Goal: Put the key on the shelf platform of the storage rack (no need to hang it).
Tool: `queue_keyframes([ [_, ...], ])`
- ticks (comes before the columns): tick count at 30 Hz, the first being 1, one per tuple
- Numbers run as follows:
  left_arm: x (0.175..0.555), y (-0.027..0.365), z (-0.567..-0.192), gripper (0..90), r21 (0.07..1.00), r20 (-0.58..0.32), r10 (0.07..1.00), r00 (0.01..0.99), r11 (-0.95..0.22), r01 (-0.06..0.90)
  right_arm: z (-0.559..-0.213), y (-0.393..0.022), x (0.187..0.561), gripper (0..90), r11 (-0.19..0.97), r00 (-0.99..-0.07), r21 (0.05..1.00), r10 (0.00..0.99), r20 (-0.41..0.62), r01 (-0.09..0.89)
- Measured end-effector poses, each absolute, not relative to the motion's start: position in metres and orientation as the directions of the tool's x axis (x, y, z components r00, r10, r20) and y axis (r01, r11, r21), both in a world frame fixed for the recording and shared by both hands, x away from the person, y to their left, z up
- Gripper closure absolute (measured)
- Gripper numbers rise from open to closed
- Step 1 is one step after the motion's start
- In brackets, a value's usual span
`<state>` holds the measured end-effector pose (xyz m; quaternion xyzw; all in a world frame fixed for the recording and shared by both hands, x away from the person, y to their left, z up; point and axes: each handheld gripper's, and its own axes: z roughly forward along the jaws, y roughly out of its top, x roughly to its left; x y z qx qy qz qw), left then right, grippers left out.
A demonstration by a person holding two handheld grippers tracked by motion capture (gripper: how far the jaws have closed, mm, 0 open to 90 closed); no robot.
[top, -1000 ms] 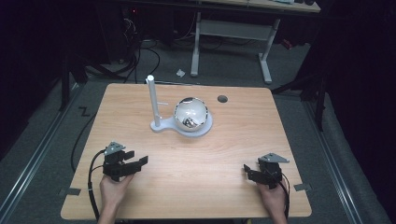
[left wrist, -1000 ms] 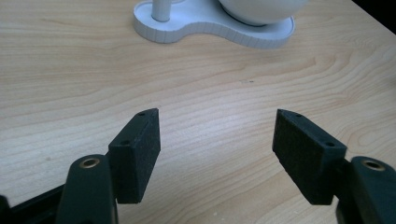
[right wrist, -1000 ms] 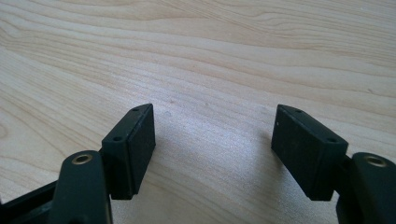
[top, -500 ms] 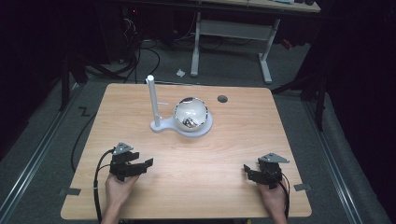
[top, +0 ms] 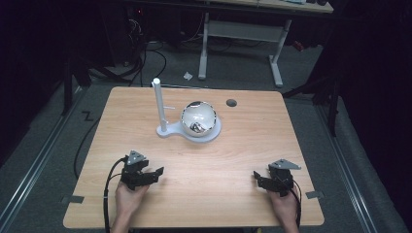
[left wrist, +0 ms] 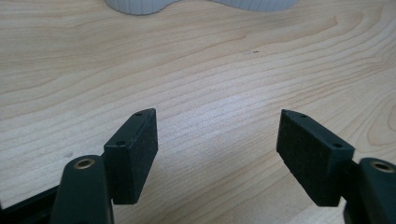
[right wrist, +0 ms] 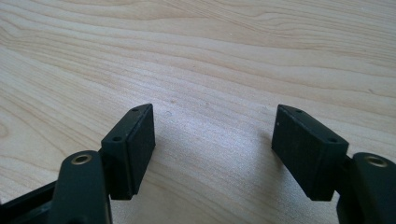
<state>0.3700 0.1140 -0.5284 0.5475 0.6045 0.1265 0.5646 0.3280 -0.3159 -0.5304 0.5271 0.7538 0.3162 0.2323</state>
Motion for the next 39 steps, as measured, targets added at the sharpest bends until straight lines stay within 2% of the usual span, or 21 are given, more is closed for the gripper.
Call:
queue_keyframes([
  [12,0.37,0.098,-0.537,30.2,0.799,-0.492,0.831,0.26,0.312,0.514,-0.53,-0.316,0.328,30.5,0.244,-0.336,0.721,0.942,-0.016,0.648],
  [23,0.369,0.09,-0.542,30.5,0.812,-0.491,0.829,0.267,0.324,0.486,-0.53,-0.316,0.328,30.5,0.245,-0.336,0.722,0.942,-0.017,0.648],
  [30,0.366,0.082,-0.547,30.6,0.857,-0.393,0.875,0.281,0.237,0.458,-0.53,-0.316,0.328,30.6,0.245,-0.337,0.722,0.942,-0.018,0.647],
  [39,0.366,0.082,-0.547,28.8,0.854,-0.396,0.876,0.276,0.241,0.46,-0.53,-0.316,0.328,30.6,0.244,-0.336,0.722,0.942,-0.017,0.647],
])
